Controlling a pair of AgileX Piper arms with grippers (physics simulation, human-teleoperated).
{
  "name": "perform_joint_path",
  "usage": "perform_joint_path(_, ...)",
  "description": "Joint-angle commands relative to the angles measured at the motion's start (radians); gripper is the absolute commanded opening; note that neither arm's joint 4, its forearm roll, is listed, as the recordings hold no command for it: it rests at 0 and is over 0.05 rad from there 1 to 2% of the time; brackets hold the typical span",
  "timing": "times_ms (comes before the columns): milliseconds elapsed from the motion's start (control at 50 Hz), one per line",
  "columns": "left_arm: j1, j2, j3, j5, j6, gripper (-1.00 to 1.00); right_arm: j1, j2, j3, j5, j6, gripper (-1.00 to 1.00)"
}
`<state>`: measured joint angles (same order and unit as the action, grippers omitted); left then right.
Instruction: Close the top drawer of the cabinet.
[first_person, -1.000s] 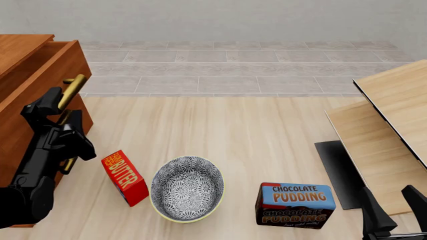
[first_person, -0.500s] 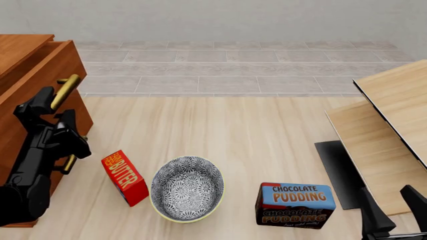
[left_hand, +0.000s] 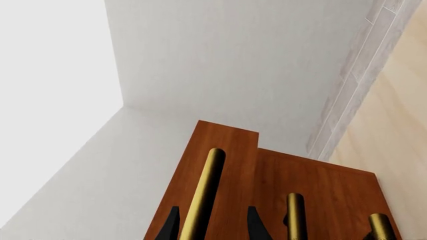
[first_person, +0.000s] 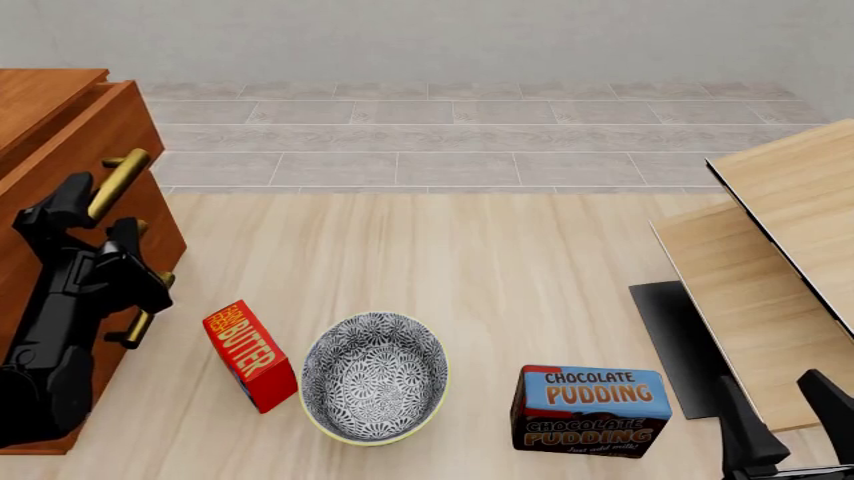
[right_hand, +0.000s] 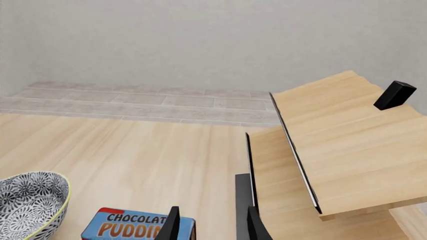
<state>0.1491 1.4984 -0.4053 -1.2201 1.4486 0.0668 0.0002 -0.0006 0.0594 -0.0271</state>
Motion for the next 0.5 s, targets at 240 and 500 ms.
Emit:
perform_joint_path(240, 0.047, 0.028, 0.008, 0.0, -0.012, 1.0, -0.001, 0.0, 0.0, 0.004, 0.005, 1.0)
perform_joint_path(500, 0.064, 0.04, 0.003, 0.0, -0.016, 1.0, 0.003, 0.0, 0.0, 0.01, 0.006, 1.0)
